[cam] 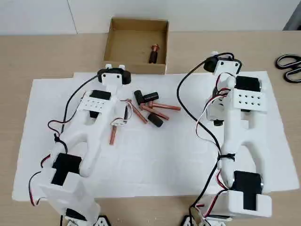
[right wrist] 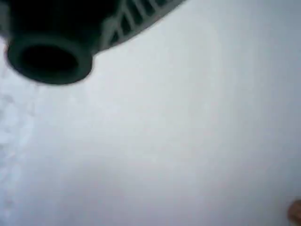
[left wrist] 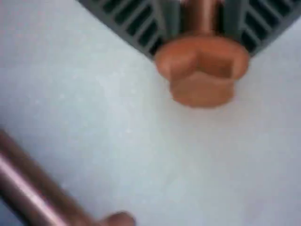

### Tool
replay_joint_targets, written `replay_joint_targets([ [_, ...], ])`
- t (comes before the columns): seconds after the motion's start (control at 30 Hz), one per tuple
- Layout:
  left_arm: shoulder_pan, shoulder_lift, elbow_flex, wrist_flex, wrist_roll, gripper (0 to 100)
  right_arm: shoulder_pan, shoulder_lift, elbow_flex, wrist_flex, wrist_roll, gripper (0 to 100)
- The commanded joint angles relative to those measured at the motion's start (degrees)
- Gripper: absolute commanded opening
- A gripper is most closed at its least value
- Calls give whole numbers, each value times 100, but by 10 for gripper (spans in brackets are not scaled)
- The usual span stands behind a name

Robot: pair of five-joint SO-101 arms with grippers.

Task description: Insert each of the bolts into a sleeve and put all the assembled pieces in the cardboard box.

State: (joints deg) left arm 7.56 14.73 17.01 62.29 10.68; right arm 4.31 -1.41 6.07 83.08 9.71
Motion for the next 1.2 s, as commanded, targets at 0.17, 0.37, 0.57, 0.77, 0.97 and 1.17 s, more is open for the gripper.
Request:
replay_joint_targets([
  [0.17, -70, -18, -708, 492, -193, 5, 22, -347, -62, 66, 44, 4],
  [0.37, -70, -18, -1499, 1213, -193, 6, 13, -875, -527, 637, 44, 4],
  [0.57, -70, -18, -2264, 1785, -193, 6, 22, -2053, -642, 760, 53, 4],
  [0.77, -79, -18, -3002, 2409, -193, 6, 13, -3310, -387, 1165, 53, 4],
  [0.97, -132, -18, -3354, 2769, -273, 6, 22, -4558, 448, 1095, 18, 4],
  [1.17, -510, -18, -4031, 3235, -536, 6, 31, -5640, 1644, 356, 9, 4],
])
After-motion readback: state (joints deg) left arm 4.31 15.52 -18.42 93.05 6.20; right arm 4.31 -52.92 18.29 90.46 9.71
